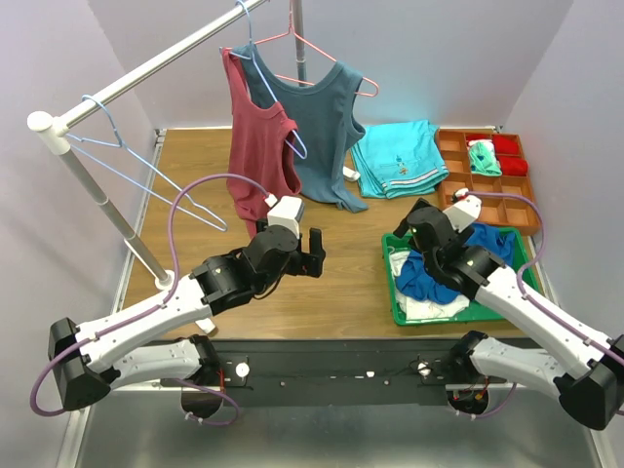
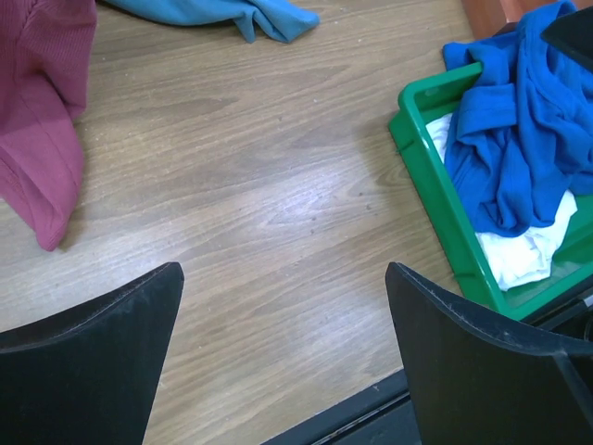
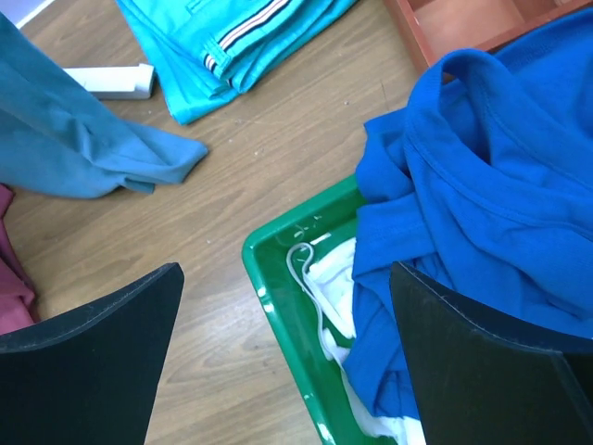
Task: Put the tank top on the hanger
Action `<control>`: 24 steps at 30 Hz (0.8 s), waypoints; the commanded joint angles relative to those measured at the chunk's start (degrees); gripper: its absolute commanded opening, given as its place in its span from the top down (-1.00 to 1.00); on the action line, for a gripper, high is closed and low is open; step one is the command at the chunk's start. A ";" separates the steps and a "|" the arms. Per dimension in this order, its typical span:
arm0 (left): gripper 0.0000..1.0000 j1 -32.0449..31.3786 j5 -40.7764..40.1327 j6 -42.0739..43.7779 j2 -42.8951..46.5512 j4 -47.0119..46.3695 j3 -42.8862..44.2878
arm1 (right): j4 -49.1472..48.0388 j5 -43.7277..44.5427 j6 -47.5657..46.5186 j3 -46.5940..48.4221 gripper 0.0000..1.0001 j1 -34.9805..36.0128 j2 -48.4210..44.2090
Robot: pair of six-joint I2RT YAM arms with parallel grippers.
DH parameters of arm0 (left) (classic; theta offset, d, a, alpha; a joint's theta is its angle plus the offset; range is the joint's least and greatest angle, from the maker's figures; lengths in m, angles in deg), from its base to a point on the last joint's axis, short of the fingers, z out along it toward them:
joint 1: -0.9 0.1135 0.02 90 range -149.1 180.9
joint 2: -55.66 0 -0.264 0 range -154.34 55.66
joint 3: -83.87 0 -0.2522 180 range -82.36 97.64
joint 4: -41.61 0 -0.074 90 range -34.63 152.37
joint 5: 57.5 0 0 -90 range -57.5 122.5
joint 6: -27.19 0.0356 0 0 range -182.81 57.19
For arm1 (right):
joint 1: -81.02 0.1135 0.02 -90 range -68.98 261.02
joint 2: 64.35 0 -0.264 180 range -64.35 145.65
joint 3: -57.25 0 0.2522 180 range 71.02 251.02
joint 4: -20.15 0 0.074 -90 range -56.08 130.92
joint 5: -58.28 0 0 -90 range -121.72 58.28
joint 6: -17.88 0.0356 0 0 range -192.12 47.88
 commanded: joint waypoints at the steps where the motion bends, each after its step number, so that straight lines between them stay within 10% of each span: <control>1: -0.98 -0.10 -1.39 1.10 -0.49 1.20 2.04 | 5.64 0.83 1.78 0.33 -1.00 -0.20 -2.49; 24: -0.97 0.34 1.51 0.75 -4.36 2.60 4.07 | -11.30 -18.49 -9.46 -0.02 -0.86 -29.28 13.84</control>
